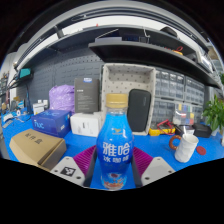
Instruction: Pour water
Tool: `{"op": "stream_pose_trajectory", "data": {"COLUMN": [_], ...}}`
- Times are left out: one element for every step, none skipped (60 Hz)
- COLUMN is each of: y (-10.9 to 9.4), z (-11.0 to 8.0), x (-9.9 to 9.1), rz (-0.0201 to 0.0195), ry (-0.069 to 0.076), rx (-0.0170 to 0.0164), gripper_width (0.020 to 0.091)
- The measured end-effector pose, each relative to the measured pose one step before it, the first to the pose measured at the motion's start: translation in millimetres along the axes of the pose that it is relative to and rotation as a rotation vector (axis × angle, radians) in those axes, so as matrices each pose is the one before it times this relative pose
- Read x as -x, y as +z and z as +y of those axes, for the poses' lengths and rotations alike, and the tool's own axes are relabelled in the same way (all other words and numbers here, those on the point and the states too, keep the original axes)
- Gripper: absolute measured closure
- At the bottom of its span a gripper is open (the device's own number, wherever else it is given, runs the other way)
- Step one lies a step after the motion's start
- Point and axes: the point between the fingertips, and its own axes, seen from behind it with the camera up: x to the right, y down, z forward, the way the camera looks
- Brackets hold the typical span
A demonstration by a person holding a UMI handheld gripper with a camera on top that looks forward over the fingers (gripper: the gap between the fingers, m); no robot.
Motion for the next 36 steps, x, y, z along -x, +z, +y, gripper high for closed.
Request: {"op": "stream_pose_trajectory", "data": {"y": [12.98, 2.05, 1.4, 2.04, 1.89, 1.37, 1.83, 9.81, 2.32, 2.52, 3.2, 2.27, 2.9, 1.78, 2.41, -17.58, 0.64, 1.53, 1.61, 1.48, 0.92, 9.68, -6.43, -1.77, -0.85, -0.59, -0.19, -0.11, -0.1, -0.05, -0.25, 2.23, -1.07, -0.11, -0.11, -0.12], "z": [-8.91, -2.59, -1.54, -1.64, -1.25, -1.66, -1.89, -6.55, -1.97, -2.66, -1.28, -2.22, -2.4, -2.06, -1.37, 11.4, -0.45, -1.5, -1.14, -0.41, -0.07, -5.15, 3.11, 1.89, 0.79, 0.56, 0.61, 0.79, 0.1, 0.13, -0.35, -2.49, -0.73, -2.03, -3.44, -4.13], "x": [6.41, -1.32, 0.63, -0.6, -0.78, -0.56, -0.84, -10.87, -1.66, -2.39, -1.5, -0.53, -1.28, -1.44, -1.15, 0.21, 0.62, -0.43, 0.24, -0.36, -1.16, -6.58, -1.68, -0.84, -0.86, -1.0, -1.37, -0.71, -1.44, -2.41, -1.86, -3.45, -1.98, -3.04, -2.93, -2.94], "rz": [-0.01108, -0.0004, -0.0051, -0.00487, -0.00471, -0.00519, -0.00617, -0.01245, -0.00567, -0.0031, -0.00455, -0.00616, -0.00475, -0.00178, -0.00198, -0.00035, -0.00479, -0.00424, -0.00459, -0.00286, 0.00035, -0.00097, -0.00125, -0.00274, -0.00243, -0.00162, -0.00168, -0.00252, -0.00158, -0.00204, -0.0046, -0.00455, -0.00035, -0.00005, -0.00165, -0.00175], "ry": [-0.0016, 0.0017, 0.003, 0.0033, 0.0037, 0.0051, 0.0025, -0.0019, -0.0035, -0.0047, -0.0043, -0.0019, -0.0022, -0.0022, -0.0003, 0.006, -0.002, -0.0049, -0.0024, 0.0009, 0.0046, 0.0044, 0.0069, 0.0045, 0.0019, 0.0043, 0.0088, 0.0121, 0.0107, 0.0076, 0.0098, 0.0156, 0.0199, 0.0241, 0.0253, 0.026], "rx": [-0.00677, -0.01138, -0.00692, -0.00836, -0.00475, -0.00632, -0.00733, -0.00659, -0.00449, -0.00356, -0.00245, -0.00323, -0.00216, -0.00182, -0.00131, -0.00258, -0.00039, -0.00011, 0.00148, 0.00359, 0.00395, 0.00136, 0.00194, 0.00192, 0.00321, 0.0044, 0.00574, 0.00608, 0.00565, 0.00589, 0.00576, 0.00565, 0.00573, 0.00334, 0.00043, -0.00167], "gripper_width": [0.0524, 0.0577, 0.0587, 0.0586, 0.0608, 0.0615, 0.0627, 0.0639, 0.0646, 0.0656, 0.0665, 0.0678, 0.068, 0.068, 0.068, 0.0674, 0.0718, 0.0718, 0.0719, 0.072, 0.0719, 0.0719, 0.0719, 0.0719, 0.0719, 0.0719, 0.072, 0.0721, 0.072, 0.0721, 0.072, 0.0721, 0.072, 0.0719, 0.0718, 0.0718]}}
